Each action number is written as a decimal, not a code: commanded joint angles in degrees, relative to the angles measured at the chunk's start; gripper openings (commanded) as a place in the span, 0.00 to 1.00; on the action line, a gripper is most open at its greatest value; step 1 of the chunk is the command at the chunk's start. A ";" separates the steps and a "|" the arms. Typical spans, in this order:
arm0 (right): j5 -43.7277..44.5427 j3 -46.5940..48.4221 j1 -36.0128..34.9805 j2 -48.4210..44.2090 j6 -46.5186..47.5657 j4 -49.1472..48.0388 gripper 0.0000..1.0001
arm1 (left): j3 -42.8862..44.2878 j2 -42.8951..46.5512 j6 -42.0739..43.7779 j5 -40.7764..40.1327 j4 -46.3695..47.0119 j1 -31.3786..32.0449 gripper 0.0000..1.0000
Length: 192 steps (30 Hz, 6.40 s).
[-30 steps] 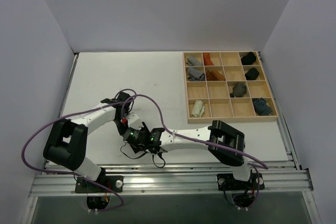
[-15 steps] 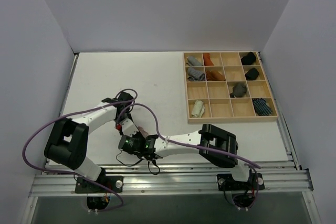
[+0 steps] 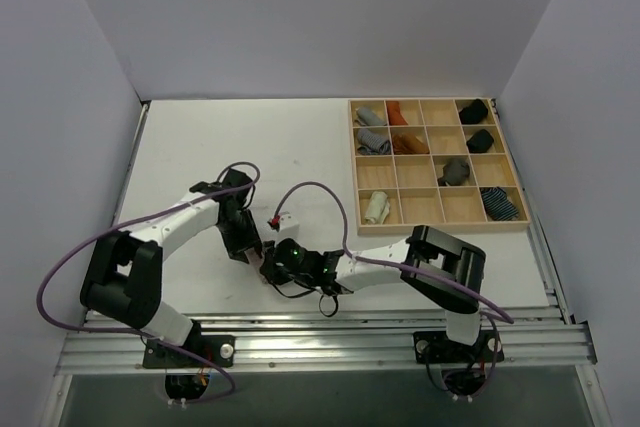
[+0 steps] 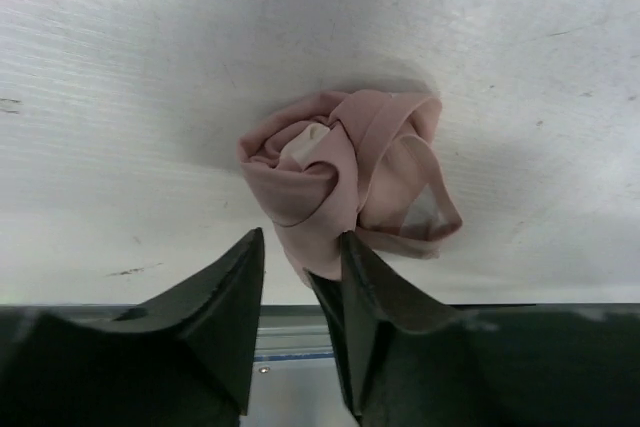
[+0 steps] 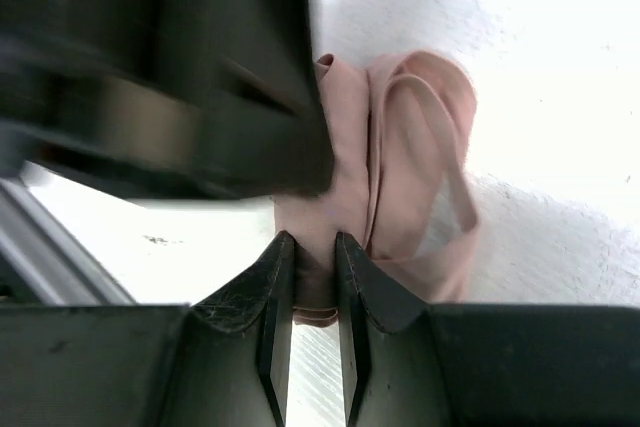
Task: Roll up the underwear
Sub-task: Roll the underwear, then place the rolled underwear into the container
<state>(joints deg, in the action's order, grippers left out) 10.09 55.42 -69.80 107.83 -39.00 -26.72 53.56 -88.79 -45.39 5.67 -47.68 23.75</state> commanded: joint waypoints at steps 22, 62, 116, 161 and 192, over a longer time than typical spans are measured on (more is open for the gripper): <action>-17.56 -21.84 7.84 9.41 -12.76 -18.71 0.00 | -6.01 7.94 6.27 1.62 13.75 -1.07 0.51; -15.97 -1.19 7.84 -5.18 -0.63 5.81 0.65 | 1.90 -4.98 3.46 -8.66 0.13 7.01 0.03; 6.66 -7.67 -7.29 2.73 -7.84 9.35 0.00 | 5.24 2.21 0.73 -3.57 -7.17 -0.98 0.45; -0.59 -3.83 -0.34 -6.75 -6.88 9.76 0.53 | -14.10 2.40 2.23 -0.05 15.16 1.21 0.15; -4.99 -10.67 2.74 -7.89 -11.79 8.52 0.04 | -6.81 2.75 -1.54 -1.19 9.63 3.50 0.21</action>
<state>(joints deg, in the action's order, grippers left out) 4.16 47.94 -67.51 100.99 -49.63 -23.49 45.56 -84.84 -46.92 10.24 -33.04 27.24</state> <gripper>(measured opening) 0.130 0.257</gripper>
